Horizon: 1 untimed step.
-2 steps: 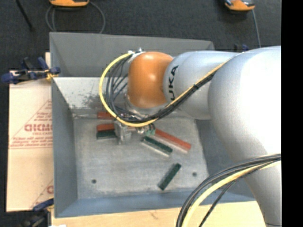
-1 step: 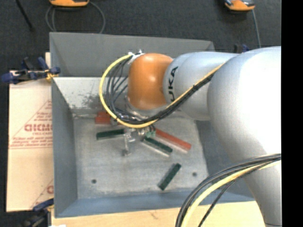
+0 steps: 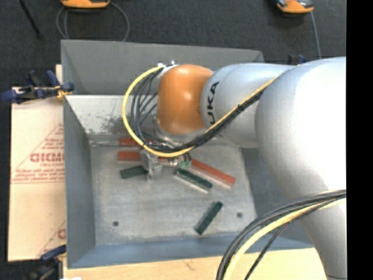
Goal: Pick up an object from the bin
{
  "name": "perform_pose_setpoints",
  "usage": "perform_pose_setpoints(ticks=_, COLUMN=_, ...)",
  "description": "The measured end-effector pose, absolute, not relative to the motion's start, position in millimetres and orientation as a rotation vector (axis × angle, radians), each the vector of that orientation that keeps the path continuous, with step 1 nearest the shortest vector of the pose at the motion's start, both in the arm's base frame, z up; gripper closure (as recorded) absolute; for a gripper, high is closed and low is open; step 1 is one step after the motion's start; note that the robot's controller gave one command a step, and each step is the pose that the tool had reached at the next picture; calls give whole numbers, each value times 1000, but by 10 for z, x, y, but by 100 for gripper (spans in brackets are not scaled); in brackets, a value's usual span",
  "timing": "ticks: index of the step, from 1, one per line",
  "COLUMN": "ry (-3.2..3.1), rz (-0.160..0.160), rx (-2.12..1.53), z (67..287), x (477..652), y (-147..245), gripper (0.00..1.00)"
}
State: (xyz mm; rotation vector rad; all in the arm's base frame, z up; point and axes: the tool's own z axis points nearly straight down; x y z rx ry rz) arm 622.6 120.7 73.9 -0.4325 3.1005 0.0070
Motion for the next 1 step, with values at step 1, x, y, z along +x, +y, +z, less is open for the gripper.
perform_pose_setpoints(ticks=1, ry=3028, rz=-2, rx=-781, z=2325, x=6507, y=1660, gripper=100)
